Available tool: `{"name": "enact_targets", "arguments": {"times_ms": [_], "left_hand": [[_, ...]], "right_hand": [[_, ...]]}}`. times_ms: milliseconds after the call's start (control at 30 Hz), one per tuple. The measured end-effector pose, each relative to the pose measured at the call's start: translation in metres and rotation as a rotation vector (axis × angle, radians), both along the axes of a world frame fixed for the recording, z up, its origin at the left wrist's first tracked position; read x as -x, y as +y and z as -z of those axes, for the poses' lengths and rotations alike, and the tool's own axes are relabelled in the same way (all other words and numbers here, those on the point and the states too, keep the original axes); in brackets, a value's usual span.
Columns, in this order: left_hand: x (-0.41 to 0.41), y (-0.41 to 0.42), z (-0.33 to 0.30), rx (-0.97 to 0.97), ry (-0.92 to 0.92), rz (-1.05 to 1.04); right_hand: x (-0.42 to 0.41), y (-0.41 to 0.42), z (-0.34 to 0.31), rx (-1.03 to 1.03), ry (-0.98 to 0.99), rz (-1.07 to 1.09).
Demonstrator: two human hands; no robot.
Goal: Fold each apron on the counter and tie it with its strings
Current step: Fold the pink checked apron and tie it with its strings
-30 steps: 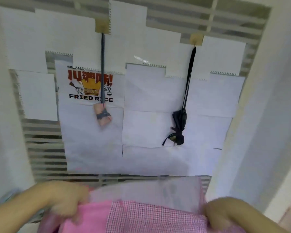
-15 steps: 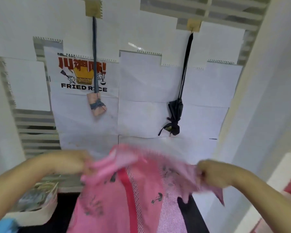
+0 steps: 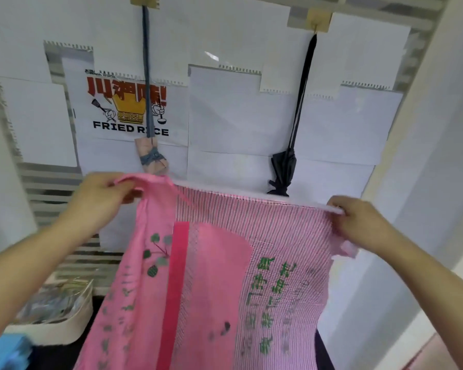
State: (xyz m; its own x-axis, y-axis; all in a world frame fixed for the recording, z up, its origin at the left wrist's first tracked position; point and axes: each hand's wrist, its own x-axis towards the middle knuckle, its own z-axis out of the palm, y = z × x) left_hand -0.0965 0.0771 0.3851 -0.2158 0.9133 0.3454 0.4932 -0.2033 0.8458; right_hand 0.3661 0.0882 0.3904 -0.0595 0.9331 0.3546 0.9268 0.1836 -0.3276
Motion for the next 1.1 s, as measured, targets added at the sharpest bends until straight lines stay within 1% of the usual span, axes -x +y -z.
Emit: {"name": "enact_targets", "arguments": {"times_ms": [67,100,133,167,200,233,267,300,333,367,400,433,467,500,533,567,600,633,667,700,733,767,800,833,867,900,933,967,1000,1033,1067,1100], "left_hand": [[0.004,0.003,-0.028,-0.105,0.135,-0.112],[0.004,0.003,-0.040,-0.198,0.175,-0.187],[0.004,0.002,-0.049,-0.343,0.197,-0.238],[0.003,0.000,-0.053,-0.518,0.219,-0.243],[0.002,-0.004,-0.049,-0.649,0.296,-0.193],[-0.001,-0.009,-0.036,-0.705,0.454,-0.084],[0.001,-0.010,-0.014,-0.627,0.629,0.057],[0.002,-0.010,0.011,-0.403,0.801,0.191],[0.007,-0.009,0.037,-0.084,0.969,0.285],[0.011,-0.006,0.060,0.228,1.093,0.349],[0.018,0.000,0.081,0.421,1.116,0.398],[0.021,0.005,0.089,0.503,1.050,0.414],[0.021,0.009,0.087,0.472,0.884,0.379],[0.016,0.012,0.080,0.353,0.711,0.297],[0.013,0.017,0.072,0.158,0.565,0.170],[0.005,0.018,0.061,-0.084,0.471,0.022],[0.002,0.017,0.051,-0.317,0.417,-0.117],[-0.003,0.014,0.042,-0.486,0.409,-0.173],[-0.005,0.011,0.040,-0.491,0.523,-0.117],[-0.005,0.011,0.041,-0.341,0.725,0.044],[-0.005,0.008,0.048,-0.032,0.950,0.230],[-0.003,0.005,0.057,0.251,1.121,0.350],[0.000,0.002,0.064,0.410,1.192,0.377],[0.003,0.002,0.066,0.425,1.138,0.381],[0.008,0.005,0.064,0.303,0.946,0.296],[0.016,0.008,0.064,0.023,0.749,0.131],[0.024,0.008,0.063,-0.205,0.587,-0.023],[0.026,0.006,0.059,-0.330,0.511,-0.091],[0.030,0.007,0.058,-0.321,0.493,-0.032],[0.031,0.007,0.057,-0.205,0.474,0.110],[0.030,0.003,0.058,-0.029,0.428,0.261],[0.027,-0.003,0.060,0.138,0.366,0.368]], "right_hand": [[-0.003,-0.003,-0.034,-0.187,0.020,0.038],[-0.003,-0.008,-0.049,-0.310,0.048,0.069],[-0.001,-0.016,-0.059,-0.456,0.090,0.113],[0.000,-0.023,-0.060,-0.601,0.139,0.163],[-0.001,-0.026,-0.048,-0.716,0.127,0.205],[-0.001,-0.029,-0.029,-0.732,0.013,0.176],[-0.003,-0.030,0.000,-0.551,-0.169,0.052],[-0.003,-0.029,0.033,-0.192,-0.339,-0.134],[-0.002,-0.029,0.062,0.252,-0.478,-0.240],[-0.002,-0.032,0.085,0.553,-0.594,-0.274],[-0.006,-0.033,0.097,0.682,-0.626,-0.275],[-0.010,-0.030,0.095,0.680,-0.594,-0.235],[-0.012,-0.023,0.088,0.598,-0.561,-0.164],[-0.013,-0.015,0.077,0.462,-0.505,-0.078],[-0.014,-0.008,0.062,0.271,-0.420,0.011],[-0.013,-0.003,0.047,0.044,-0.261,0.074],[-0.011,-0.003,0.038,-0.200,-0.084,0.110],[-0.006,-0.006,0.034,-0.387,0.006,0.132],[0.002,-0.011,0.032,-0.404,-0.048,0.146],[0.006,-0.012,0.034,-0.252,-0.210,0.102],[0.011,-0.015,0.044,0.040,-0.367,0.007],[0.014,-0.016,0.054,0.370,-0.505,-0.079],[0.012,-0.017,0.060,0.566,-0.602,-0.089],[0.010,-0.017,0.060,0.560,-0.580,-0.074],[0.004,-0.013,0.058,0.415,-0.455,-0.022],[0.001,-0.012,0.055,0.144,-0.312,0.025],[0.002,-0.012,0.051,-0.101,-0.177,0.081],[0.003,-0.012,0.050,-0.268,-0.090,0.103],[0.003,-0.011,0.050,-0.301,-0.053,0.085],[0.002,-0.008,0.052,-0.198,-0.071,0.032],[0.002,-0.007,0.054,-0.007,-0.141,-0.055],[0.003,-0.008,0.059,0.201,-0.248,-0.141]]}}
